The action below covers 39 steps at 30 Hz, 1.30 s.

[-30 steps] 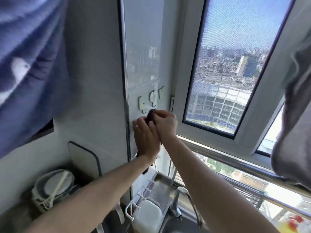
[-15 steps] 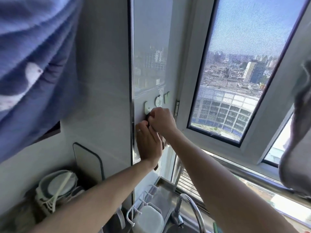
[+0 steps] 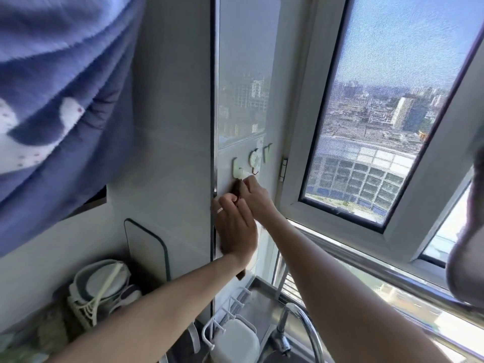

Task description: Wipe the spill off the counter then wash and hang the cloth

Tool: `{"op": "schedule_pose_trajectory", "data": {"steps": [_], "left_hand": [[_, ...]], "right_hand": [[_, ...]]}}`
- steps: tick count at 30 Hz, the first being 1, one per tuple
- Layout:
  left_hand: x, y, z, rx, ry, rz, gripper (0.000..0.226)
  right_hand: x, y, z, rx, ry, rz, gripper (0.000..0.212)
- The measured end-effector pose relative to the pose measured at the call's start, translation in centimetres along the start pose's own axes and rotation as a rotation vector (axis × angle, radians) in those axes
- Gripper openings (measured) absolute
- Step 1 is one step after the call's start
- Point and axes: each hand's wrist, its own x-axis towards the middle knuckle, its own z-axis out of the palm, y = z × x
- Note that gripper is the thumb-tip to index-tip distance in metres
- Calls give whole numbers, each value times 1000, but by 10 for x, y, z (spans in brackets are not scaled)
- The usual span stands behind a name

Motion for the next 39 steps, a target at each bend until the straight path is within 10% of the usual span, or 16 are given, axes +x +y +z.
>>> {"op": "schedule_pose_trajectory", "data": {"steps": [9,14,19,31,39], "left_hand": [[2,-5,1,17,5,10,14],[-2,-13,5,24,-44,31,13],[-14,-26,11,5,-88,37,20],[-54,-42,19,302,-241,-184,63],[-87,-48,21,387,-455,-397,42]], "right_hand": [[-1,2,9,19,189,-134,23],[-5,6,13,84,100,-79,52],[-12,35,18,-100,70,-93,10],[-46,89,29,-211,-129,178,32],[-69,124,31,-444,-340,339,15]]}}
